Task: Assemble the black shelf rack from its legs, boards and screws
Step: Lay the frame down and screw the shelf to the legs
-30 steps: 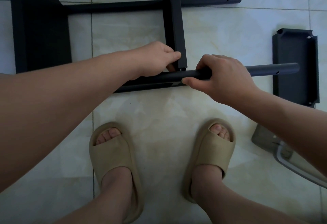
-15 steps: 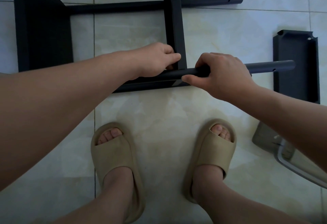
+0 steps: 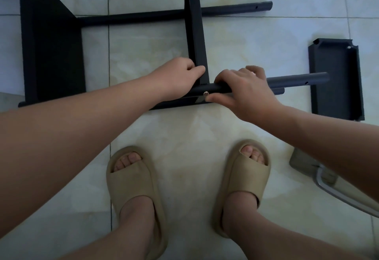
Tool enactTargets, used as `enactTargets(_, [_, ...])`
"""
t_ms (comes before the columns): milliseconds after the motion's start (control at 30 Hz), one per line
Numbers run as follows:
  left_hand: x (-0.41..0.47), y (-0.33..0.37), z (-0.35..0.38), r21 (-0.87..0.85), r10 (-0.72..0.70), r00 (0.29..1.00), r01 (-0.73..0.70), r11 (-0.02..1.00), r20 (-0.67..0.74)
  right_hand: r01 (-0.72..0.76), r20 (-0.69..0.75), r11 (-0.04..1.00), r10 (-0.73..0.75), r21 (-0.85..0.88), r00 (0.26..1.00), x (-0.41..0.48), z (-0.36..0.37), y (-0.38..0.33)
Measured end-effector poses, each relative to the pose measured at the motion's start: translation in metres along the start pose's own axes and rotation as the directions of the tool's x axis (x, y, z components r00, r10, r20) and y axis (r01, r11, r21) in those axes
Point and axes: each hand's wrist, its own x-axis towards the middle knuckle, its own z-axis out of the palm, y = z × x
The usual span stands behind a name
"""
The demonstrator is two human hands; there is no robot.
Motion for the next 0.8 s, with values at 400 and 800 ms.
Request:
enactTargets(400, [-0.041,0.084,0.006,0.48,0.33,0.938,-0.241,0.843,-0.11,-0.087,0.094,0.981,0.104,-0.176,0.99,-0.108,-0.042,0.053])
enactTargets(800, [-0.056,0.166,0.135,0.626,0.579,0.629,-0.741,0.244,0.518,-0.39,0.06,0.894,0.412,-0.22,0.909,-0.261,-0.012,0.178])
